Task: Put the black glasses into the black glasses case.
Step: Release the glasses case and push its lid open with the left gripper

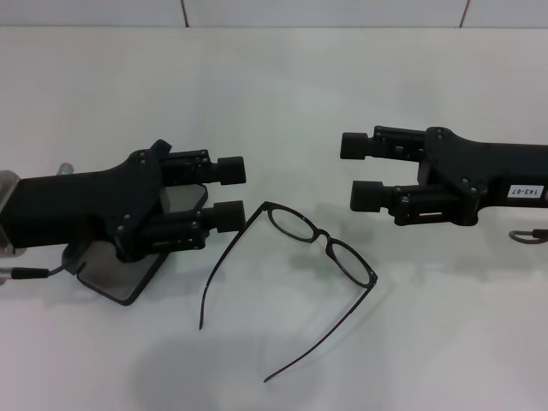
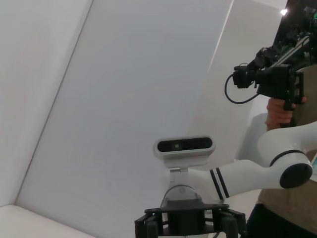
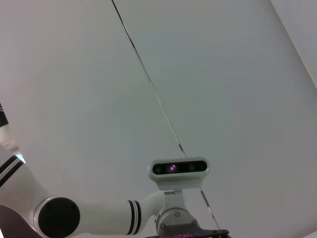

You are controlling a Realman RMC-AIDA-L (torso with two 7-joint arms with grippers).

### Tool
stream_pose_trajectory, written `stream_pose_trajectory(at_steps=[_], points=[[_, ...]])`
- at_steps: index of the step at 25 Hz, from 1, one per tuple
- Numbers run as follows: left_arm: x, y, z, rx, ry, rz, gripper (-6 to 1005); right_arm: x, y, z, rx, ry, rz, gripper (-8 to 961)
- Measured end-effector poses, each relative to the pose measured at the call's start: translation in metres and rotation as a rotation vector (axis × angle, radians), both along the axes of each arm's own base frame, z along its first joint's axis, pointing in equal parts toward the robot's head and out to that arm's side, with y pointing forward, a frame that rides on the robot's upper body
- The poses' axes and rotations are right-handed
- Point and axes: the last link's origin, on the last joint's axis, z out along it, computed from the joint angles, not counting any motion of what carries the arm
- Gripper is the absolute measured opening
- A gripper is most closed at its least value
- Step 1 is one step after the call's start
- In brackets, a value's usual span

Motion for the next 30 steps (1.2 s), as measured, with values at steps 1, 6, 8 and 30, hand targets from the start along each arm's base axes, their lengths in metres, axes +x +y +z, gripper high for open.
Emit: stream_pose_trajectory(at_steps=[1, 6, 8, 30], points=[[0.000, 0.000, 0.000, 0.000, 0.000, 0.000, 617, 0.000, 0.000, 0.000, 0.000, 0.000, 0.000, 824], [-0.001, 0.000, 0.000, 0.003, -0.001, 0.004, 615, 0.000, 0.000, 0.000, 0.003, 0.000, 0.001, 825], [-0.001, 0.000, 0.000, 0.003, -0.001, 0.004, 614, 0.000, 0.000, 0.000, 0.004, 0.000, 0.001, 825], [0.052, 0.043, 0.055, 0.218, 0.612, 0.298, 603, 0.051, -0.010, 0.029, 0.236, 0.123, -0.202, 825]])
